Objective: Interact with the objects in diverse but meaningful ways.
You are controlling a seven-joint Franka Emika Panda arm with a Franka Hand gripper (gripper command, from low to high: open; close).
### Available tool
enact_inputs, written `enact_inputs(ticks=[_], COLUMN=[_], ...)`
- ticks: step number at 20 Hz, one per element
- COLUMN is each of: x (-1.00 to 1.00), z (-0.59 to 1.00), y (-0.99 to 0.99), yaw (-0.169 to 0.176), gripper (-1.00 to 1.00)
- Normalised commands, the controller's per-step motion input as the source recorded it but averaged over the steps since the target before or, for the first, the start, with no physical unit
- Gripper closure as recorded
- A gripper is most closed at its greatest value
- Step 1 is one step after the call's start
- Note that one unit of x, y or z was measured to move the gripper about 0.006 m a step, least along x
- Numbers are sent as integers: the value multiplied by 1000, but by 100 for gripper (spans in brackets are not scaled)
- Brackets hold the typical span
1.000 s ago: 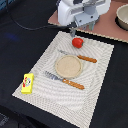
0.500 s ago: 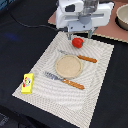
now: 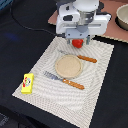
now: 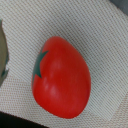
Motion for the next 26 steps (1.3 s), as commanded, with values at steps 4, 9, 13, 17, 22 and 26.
enact_inputs(ticks=[4, 9, 13, 17, 22, 26], x=[-223, -202, -305, -374, -393, -384], z=[-81, -107, -127, -164, -203, -251], y=[274, 185, 163, 255, 343, 338], yaw=[-115, -141, -127, -57, -47, -37], gripper=[-100, -100, -100, -100, -100, -100])
